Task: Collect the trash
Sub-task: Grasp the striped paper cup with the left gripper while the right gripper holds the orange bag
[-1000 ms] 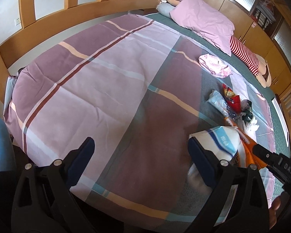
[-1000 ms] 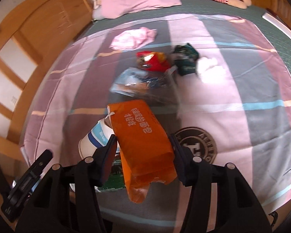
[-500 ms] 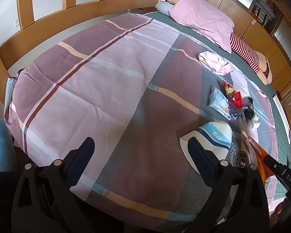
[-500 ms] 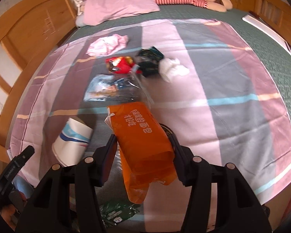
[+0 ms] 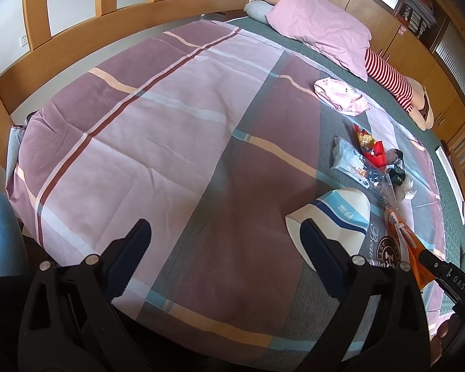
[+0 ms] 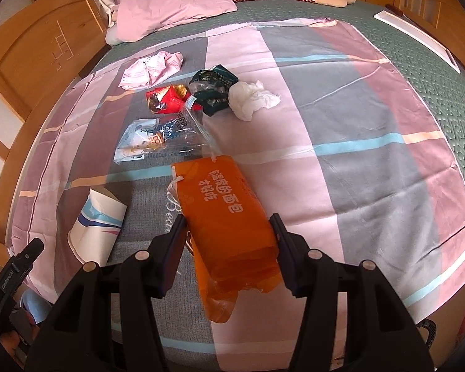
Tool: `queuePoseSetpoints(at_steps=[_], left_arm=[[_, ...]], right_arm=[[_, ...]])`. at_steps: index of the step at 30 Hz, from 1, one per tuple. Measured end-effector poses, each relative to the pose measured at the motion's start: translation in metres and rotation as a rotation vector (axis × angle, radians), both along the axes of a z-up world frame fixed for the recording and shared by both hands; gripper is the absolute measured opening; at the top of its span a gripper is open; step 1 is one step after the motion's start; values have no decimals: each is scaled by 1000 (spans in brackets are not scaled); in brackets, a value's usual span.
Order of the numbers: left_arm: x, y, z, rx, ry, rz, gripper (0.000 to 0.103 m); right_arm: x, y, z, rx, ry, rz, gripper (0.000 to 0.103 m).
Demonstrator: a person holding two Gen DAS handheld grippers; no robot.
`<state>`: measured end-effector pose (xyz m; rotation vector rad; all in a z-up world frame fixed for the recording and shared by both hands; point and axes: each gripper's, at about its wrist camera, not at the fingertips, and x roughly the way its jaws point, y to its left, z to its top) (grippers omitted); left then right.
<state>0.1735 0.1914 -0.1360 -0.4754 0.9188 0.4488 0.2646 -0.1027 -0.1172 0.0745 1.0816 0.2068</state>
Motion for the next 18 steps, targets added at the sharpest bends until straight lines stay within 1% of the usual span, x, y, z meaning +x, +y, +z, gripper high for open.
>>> queuePoseSetpoints(at_steps=[3,6,7,9,11,13,14,15,16,18], left_arm=[[2,-3,0,-9,-5,-18,96],[8,-13,5,-17,-46,-91,97],[14,-18,5,-34,-56,-129,98],[27,-27,2,-70,-44,-191,98],[43,-41,-3,-73,-14,-257,98],[53,-54,-9,-57,17,-306,98],[60,-61,-13,-36,41,-335,98],[65,-69,-17,-5,65,-362,98],[70,-76,-21,31,85,-389,98],[76,-85,-25,78,106,-428,98]], right_arm=[[-2,1,0,3,0,5,54],[-5,0,4,10,-5,12,54],[-6,-1,5,10,-8,13,54],[-6,-2,5,9,-4,20,54],[-5,0,-2,-16,27,33,58],[-5,3,-10,-39,55,47,62],[-5,6,-17,-66,74,66,63],[-6,9,-21,-82,79,78,66],[-6,12,-23,-99,79,88,67],[-6,19,-27,-135,76,105,67]])
